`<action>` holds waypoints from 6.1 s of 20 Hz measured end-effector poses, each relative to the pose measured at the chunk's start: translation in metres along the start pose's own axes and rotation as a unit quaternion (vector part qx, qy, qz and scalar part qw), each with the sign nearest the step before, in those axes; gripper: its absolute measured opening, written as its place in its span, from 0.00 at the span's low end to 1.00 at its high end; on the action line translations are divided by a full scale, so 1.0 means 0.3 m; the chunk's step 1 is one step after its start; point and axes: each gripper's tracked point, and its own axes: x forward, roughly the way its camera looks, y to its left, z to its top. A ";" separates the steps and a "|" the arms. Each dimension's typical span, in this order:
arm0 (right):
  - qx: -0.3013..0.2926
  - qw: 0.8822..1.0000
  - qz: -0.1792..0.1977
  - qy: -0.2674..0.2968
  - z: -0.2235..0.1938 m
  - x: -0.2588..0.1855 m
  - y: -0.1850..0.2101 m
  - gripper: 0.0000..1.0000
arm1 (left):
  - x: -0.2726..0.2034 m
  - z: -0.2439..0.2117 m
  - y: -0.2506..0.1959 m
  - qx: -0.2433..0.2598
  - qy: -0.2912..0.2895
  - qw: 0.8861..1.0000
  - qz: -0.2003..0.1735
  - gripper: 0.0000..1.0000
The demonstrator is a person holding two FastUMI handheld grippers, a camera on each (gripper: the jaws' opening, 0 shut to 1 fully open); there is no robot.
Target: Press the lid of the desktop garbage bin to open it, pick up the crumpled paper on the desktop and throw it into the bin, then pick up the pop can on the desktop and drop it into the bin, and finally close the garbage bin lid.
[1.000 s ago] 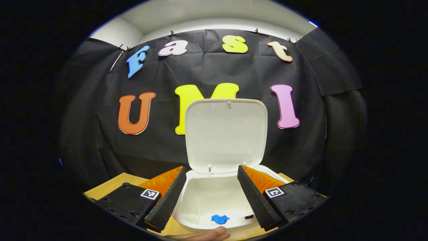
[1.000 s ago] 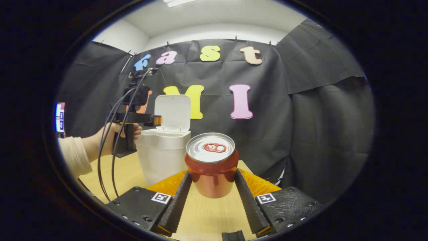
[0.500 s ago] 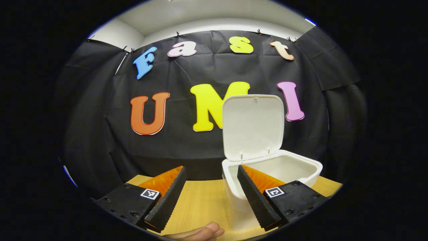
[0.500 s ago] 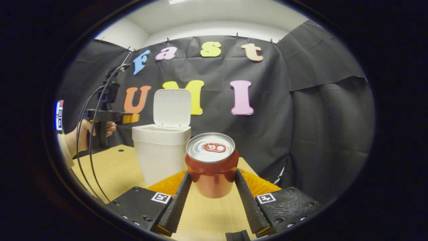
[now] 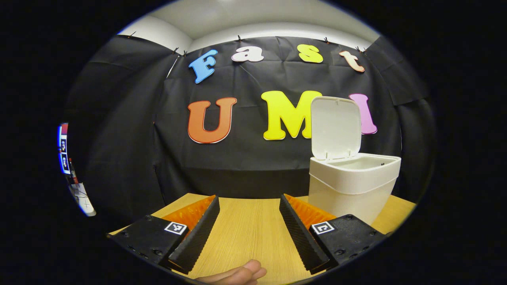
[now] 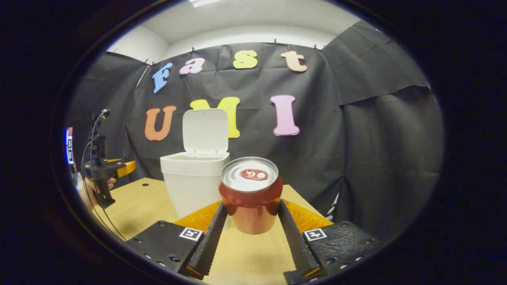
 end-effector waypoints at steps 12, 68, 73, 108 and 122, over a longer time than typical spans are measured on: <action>-0.058 0.998 0.015 0.004 0.172 -0.005 0.102 0.77 | -0.163 -0.180 -0.007 -0.014 -0.014 1.000 0.005 0.98; 0.013 0.998 0.048 0.043 0.534 0.744 0.688 0.84 | -0.238 -0.347 0.001 0.016 0.053 0.998 0.001 0.98; -0.018 0.998 0.059 -0.008 0.669 0.762 0.640 0.96 | -0.236 -0.353 0.017 0.008 0.061 0.998 0.002 0.99; 0.010 0.995 0.092 0.049 0.658 0.768 0.706 0.94 | -0.278 -0.326 -0.093 0.067 0.034 0.997 -0.022 0.98; -0.021 0.979 0.125 0.157 0.287 0.715 0.698 0.96 | -0.275 -0.374 -0.191 0.042 0.043 0.998 -0.017 0.97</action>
